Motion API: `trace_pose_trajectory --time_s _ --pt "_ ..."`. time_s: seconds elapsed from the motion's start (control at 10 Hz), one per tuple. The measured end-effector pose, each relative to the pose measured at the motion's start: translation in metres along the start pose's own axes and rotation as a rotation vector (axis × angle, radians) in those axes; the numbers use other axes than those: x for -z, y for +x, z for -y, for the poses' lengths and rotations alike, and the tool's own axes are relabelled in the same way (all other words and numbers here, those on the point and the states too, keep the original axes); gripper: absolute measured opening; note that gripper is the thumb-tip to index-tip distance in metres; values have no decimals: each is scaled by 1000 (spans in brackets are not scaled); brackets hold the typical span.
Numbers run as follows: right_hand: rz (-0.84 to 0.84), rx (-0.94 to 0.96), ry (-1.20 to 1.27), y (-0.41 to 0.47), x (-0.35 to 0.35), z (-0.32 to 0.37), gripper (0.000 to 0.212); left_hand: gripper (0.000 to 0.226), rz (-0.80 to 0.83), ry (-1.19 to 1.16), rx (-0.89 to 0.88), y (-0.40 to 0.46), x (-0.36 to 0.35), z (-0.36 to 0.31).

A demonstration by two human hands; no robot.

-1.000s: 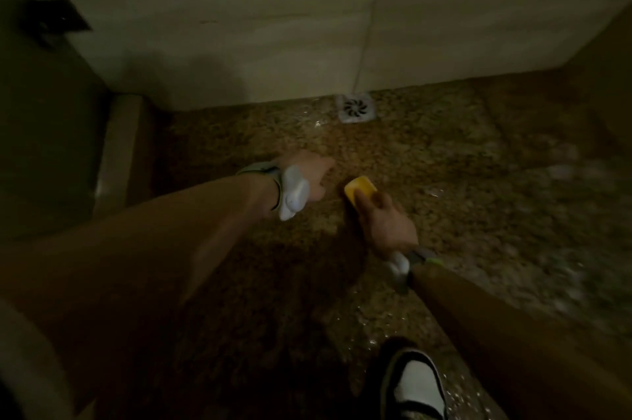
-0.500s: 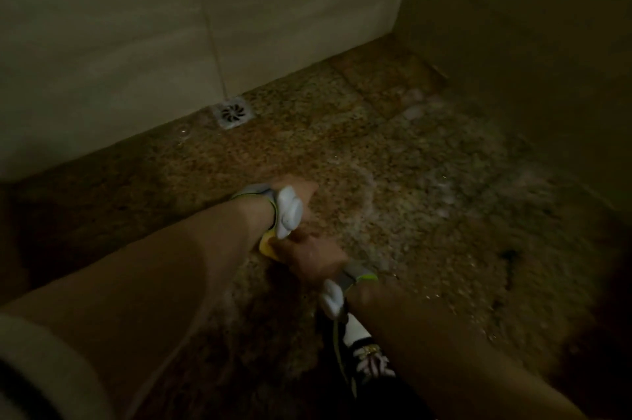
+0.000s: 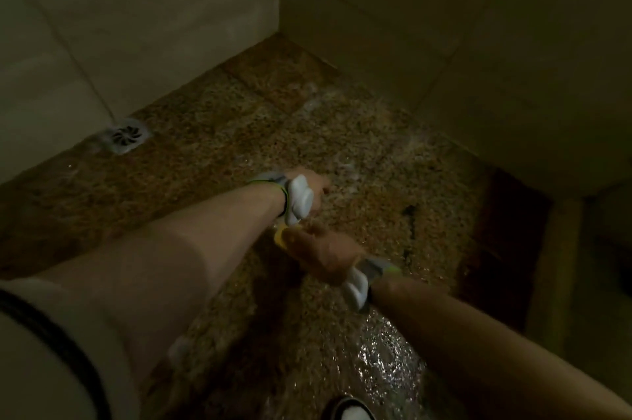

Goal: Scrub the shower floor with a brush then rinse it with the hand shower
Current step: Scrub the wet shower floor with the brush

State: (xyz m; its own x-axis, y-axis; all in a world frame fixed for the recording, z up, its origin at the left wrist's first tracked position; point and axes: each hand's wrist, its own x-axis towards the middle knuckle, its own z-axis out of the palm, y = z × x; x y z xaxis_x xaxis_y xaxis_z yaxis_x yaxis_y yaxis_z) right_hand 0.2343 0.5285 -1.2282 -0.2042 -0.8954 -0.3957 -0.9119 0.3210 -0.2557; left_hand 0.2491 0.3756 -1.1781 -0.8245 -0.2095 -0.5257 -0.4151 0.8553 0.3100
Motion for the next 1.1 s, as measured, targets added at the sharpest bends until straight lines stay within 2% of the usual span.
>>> trace_pose_trajectory --time_s 0.1,0.2,0.3,0.4,0.5,0.6,0.7,0.8,0.9,1.0,1.1 --pt "-14 68 38 -14 -52 23 44 51 48 60 -34 15 -15 22" --pt "5 136 22 -24 -99 35 53 64 219 205 -6 24 -11 40" --pt "-125 70 15 -9 -100 8 54 62 203 265 -3 27 -4 47" --pt "-255 -206 21 17 -57 -80 32 65 206 281 32 36 -8 57" --pt "-292 -488 55 39 -23 -169 37 57 212 264 18 34 -4 53" --pt "-227 -700 80 72 -7 -232 42 55 206 247 33 45 -2 55" --pt "-273 -693 47 110 -6 -191 41 60 156 184 35 58 7 55" --pt "-278 -468 13 127 -18 -125 43 56 77 161 42 70 16 51" --pt "-283 -93 -26 102 -45 -40 37 60 12 156 46 81 19 42" --pt "-182 78 -4 59 -71 -33 59 56 6 147 21 87 17 31" --pt "-251 -43 56 35 -68 -101 51 56 -2 139 -29 86 7 27"
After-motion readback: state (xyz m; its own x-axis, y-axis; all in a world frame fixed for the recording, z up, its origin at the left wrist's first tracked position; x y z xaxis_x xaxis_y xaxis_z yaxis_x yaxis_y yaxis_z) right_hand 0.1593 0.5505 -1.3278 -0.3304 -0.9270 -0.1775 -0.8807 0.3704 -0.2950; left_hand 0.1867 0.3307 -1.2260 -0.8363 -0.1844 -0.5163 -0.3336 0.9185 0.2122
